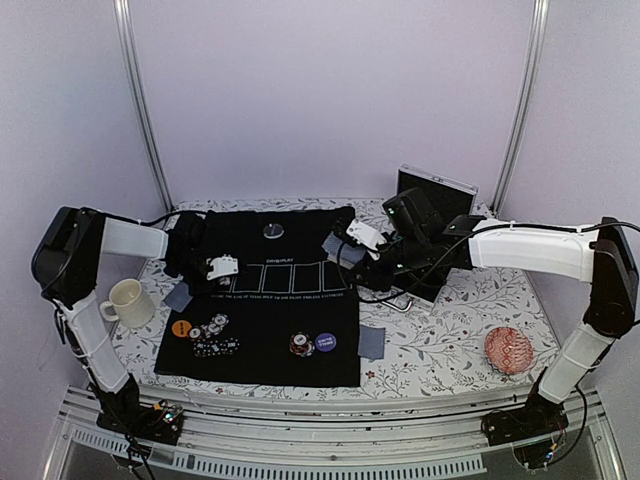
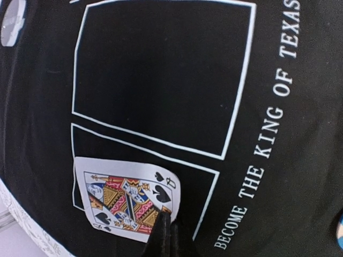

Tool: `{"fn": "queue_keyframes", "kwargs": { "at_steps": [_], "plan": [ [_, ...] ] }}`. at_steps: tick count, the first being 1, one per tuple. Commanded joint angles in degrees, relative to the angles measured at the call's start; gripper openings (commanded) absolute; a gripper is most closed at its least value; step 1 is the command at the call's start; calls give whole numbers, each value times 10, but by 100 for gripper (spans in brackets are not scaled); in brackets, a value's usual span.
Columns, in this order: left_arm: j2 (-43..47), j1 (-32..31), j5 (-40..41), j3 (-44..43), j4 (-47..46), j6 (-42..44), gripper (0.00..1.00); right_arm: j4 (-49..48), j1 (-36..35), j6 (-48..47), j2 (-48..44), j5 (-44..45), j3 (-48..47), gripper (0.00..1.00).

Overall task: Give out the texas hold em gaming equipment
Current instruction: Distribute the poker card in the big blind area.

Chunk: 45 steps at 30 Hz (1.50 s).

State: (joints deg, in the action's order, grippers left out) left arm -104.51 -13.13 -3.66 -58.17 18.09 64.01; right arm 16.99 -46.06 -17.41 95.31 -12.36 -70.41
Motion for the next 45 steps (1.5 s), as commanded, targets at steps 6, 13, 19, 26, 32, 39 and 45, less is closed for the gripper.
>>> {"fn": "queue_keyframes", "kwargs": {
  "at_steps": [6, 13, 19, 26, 32, 39, 45],
  "plan": [
    [138, 17, 78, -66, -57, -339, 0, -8, 3, 1, -15, -1, 3, 37],
    [267, 34, 160, -34, -21, -676, 0, -9, 3, 2, -18, -3, 5, 37],
    [367, 39, 108, 79, -68, -921, 0, -12, 2, 1, -19, -7, 6, 37],
    [430, 54, 145, 219, -167, -1108, 0, -12, 3, 1, -21, -5, 6, 37],
    [428, 77, 87, 323, -252, -1206, 0, -11, 2, 1, -19, -6, 6, 37],
    [412, 106, 62, 367, -276, -1245, 0, -10, 2, 1, -18, -4, 6, 37],
    [419, 109, 72, 391, -248, -1280, 0, -7, 3, 2, -17, -5, 6, 37]
  ]
}}
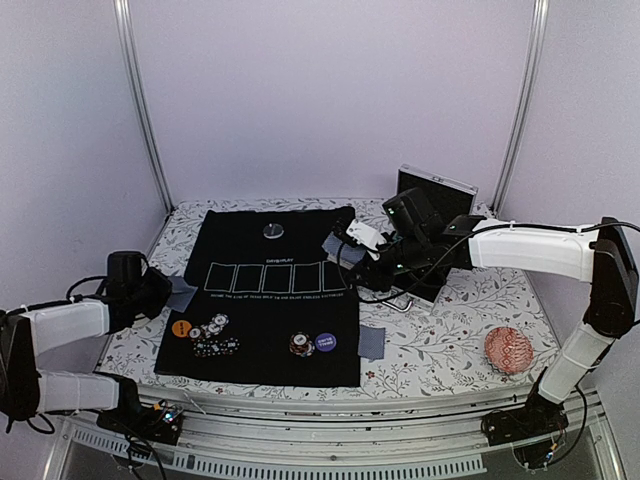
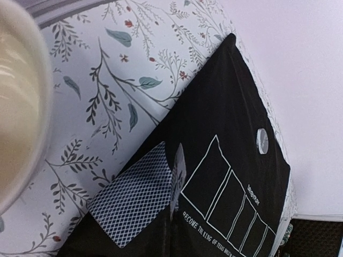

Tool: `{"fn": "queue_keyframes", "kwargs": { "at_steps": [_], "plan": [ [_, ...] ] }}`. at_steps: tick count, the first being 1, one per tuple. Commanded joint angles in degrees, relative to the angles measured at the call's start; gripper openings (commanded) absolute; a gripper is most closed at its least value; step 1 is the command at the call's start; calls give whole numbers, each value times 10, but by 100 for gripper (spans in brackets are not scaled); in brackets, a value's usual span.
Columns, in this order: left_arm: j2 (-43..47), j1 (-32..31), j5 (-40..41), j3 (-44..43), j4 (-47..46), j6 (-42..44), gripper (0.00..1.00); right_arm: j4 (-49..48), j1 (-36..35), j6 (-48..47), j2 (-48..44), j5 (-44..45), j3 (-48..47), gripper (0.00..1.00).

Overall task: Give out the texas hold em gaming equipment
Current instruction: Distribute the poker card in the big blind area.

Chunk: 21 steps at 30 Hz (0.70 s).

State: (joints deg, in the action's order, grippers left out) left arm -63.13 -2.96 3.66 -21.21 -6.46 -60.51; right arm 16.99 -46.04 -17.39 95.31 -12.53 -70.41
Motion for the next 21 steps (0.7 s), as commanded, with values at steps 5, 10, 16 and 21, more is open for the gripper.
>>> {"fn": "queue_keyframes", "kwargs": {
  "at_steps": [5, 10, 16, 21],
  "plan": [
    [18, 8, 3, 30, 31, -64, 22, -4, 2, 2, -20, -1, 6, 37],
    [43, 7, 23, -6, 133, -78, 48, -1, 2, 2, -22, 2, 6, 37],
    [94, 3, 83, -47, 243, -89, 61, 6, 2, 1, -21, 5, 1, 37],
    [99, -83, 80, -126, 132, 87, 54, 30, -9, -1, -11, 19, -22, 37]
  ]
}}
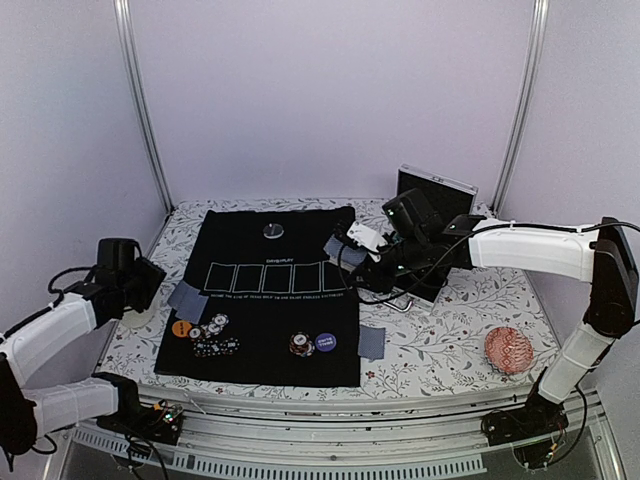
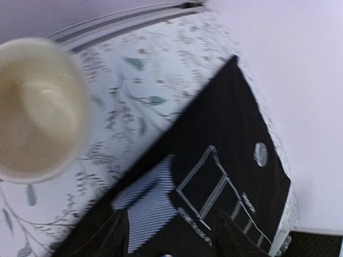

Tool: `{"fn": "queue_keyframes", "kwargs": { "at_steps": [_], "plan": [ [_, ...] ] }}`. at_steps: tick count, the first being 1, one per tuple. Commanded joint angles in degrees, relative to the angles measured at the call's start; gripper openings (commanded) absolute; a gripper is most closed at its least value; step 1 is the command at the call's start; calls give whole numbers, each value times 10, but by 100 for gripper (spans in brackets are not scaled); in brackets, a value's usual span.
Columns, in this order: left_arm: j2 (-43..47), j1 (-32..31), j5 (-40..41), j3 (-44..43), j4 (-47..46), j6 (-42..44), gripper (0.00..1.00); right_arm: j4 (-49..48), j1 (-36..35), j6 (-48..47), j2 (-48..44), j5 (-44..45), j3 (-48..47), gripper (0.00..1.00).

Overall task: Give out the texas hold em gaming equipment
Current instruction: Distribute the poker card in the big blind area, then pick up the poker card from the face-down deck piles.

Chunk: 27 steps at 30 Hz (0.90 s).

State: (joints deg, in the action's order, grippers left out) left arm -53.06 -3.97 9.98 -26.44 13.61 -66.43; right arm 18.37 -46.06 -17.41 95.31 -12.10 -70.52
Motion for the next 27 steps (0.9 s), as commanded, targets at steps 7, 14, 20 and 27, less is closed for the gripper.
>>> {"fn": "queue_keyframes", "kwargs": {
  "at_steps": [7, 14, 20, 27],
  "plan": [
    [-189, -234, -312, -280, -131, 443, 72, 12, -29, -8, -5, 20, -41, 37],
    [-264, -311, -454, -304, -186, 500, 88, 8, -37, 1, 12, 5, -60, 37],
    [-291, -328, -470, -326, -191, 513, 88, 14, -43, 1, 31, 8, -78, 37],
    [-337, -331, -413, -378, -130, 523, 82, 17, -48, -1, 48, 14, -96, 37]
  ]
}}
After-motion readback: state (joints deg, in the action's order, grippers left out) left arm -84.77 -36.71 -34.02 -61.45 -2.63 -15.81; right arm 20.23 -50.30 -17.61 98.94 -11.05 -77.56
